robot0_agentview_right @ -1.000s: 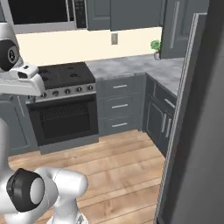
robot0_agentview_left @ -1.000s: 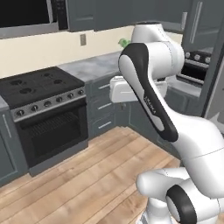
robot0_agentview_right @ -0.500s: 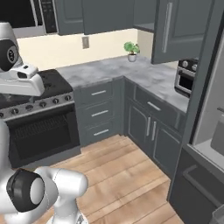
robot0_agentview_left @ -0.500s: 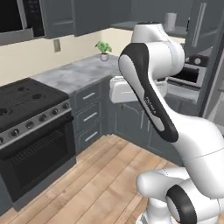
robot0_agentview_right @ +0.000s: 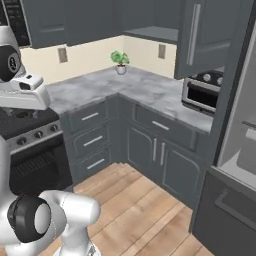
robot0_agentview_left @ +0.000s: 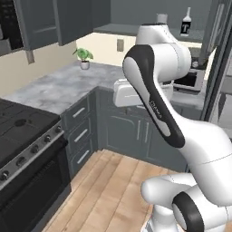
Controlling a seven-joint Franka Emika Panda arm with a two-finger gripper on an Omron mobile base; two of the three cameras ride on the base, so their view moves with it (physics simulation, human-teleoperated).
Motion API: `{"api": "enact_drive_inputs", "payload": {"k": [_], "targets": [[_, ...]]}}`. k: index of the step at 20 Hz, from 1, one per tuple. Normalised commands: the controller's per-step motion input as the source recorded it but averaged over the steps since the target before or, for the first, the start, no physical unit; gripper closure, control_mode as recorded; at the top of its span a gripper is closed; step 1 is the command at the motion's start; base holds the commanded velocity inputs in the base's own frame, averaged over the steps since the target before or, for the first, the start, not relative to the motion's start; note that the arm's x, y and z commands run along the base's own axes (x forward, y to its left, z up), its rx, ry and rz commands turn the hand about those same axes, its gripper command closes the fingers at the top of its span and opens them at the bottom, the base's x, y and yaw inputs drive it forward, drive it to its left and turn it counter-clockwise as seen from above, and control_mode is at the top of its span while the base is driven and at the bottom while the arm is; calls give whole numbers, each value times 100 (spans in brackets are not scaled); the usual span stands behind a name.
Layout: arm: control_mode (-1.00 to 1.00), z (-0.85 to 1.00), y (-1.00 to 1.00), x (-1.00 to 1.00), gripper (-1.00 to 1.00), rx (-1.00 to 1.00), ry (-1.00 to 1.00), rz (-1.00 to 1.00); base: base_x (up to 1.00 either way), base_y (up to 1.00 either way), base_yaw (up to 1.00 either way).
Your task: There is a bowl on the dining counter. Grab a lemon wedge from the fridge and place it in the bowl. Then get the liquor bottle and glass cup from the cabinet and place them next to the bowl.
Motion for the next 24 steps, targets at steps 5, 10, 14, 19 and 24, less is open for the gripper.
{"api": "enact_drive_inputs", "payload": {"k": [5,10,14,19,24], "targets": [[100,0,0,0,-100,0,0,0,72,35,-45],[100,0,0,0,-100,0,0,0,82,20,-46],[100,0,0,0,-100,0,0,0,81,24,-48],[100,0,0,0,-100,0,0,0,65,31,-45],[100,0,0,0,-100,0,0,0,58,46,-38]]}}
